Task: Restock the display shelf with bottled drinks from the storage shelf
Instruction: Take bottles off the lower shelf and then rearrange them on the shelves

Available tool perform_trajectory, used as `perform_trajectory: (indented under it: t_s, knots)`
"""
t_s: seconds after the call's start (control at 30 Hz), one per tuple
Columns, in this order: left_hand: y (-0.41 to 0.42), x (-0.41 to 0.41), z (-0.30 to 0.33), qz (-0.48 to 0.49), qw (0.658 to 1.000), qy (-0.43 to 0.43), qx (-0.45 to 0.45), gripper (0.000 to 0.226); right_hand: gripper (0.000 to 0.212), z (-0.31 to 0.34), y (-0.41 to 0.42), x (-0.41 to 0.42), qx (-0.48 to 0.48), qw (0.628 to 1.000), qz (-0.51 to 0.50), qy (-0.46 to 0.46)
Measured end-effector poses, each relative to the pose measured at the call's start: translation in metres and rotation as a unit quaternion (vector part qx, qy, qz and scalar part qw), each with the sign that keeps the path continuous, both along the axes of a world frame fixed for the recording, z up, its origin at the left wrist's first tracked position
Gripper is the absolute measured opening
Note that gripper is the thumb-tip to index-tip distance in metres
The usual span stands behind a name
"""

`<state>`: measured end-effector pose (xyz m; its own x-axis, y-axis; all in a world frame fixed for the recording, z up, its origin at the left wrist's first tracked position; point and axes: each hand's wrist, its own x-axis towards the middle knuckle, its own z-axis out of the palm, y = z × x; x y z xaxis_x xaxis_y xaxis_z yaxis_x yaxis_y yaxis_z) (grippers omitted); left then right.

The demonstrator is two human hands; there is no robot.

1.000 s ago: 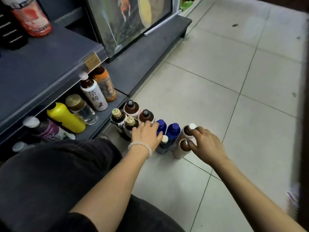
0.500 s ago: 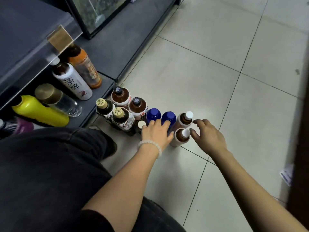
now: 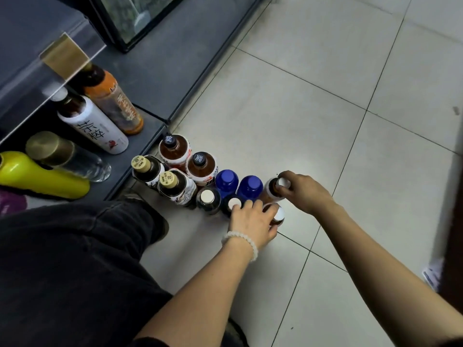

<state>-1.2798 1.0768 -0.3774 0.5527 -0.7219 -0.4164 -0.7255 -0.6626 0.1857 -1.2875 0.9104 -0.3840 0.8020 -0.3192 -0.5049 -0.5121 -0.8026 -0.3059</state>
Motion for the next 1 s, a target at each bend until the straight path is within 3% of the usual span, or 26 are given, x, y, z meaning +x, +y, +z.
perform_trajectory:
  t_s: [0.6,1.0]
  knots:
    - [-0.003,0.005,-0.010,-0.072,0.996,-0.023,0.037,0.034,0.026,-0.004,0.001,0.009,0.062,0.996,-0.065,0.004]
    - [0.044,0.014,0.074,-0.004,0.998,-0.054,-0.010,0.030,0.030,0.065,0.026,-0.034,0.071,0.989,-0.088,-0.096]
